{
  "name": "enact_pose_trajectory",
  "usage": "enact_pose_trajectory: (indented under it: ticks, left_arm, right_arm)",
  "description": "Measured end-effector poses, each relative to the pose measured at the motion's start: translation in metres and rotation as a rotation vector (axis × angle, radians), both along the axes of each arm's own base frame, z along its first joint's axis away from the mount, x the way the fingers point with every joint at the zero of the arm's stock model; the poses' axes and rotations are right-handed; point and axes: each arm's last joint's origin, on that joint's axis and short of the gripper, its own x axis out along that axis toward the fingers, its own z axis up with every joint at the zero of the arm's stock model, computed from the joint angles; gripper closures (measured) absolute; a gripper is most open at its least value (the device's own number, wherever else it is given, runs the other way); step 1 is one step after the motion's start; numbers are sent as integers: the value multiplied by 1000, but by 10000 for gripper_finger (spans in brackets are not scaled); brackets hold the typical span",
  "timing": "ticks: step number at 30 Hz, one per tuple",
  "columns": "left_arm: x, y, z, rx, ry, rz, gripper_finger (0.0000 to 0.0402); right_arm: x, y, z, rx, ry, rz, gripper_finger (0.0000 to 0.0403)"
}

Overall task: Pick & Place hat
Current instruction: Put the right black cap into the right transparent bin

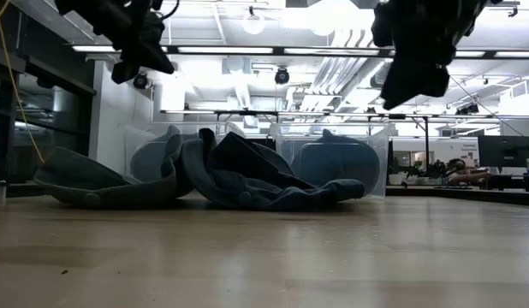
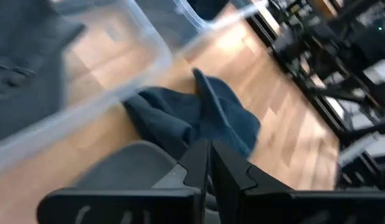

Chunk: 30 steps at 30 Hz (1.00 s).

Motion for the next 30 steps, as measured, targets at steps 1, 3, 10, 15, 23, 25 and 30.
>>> enact_pose_trajectory:
  ticks: [1,3,10,15,23,25,30]
  left_arm:
    - [4,-4,-1,0,3,-22,385]
    - [12,-12,-2,3,5,-78,385]
    - [53,-41,-12,82,22,-265,385]
    - [83,-59,-30,162,84,-334,385]
    - [125,-75,-56,144,49,-415,313]
    - [132,-79,-64,139,69,-433,276]
    - [147,-86,-84,180,107,-471,179]
  right_arm:
    - [-3,0,-1,-4,25,1,268]
    - [-8,-1,-3,-19,78,12,268]
    - [-24,-4,-10,-90,257,57,268]
    - [-31,-5,-11,-113,315,69,268]
    - [-54,-8,1,-112,335,64,268]
    - [-62,-9,7,-129,311,67,268]
    - [-79,-13,22,-171,208,80,268]
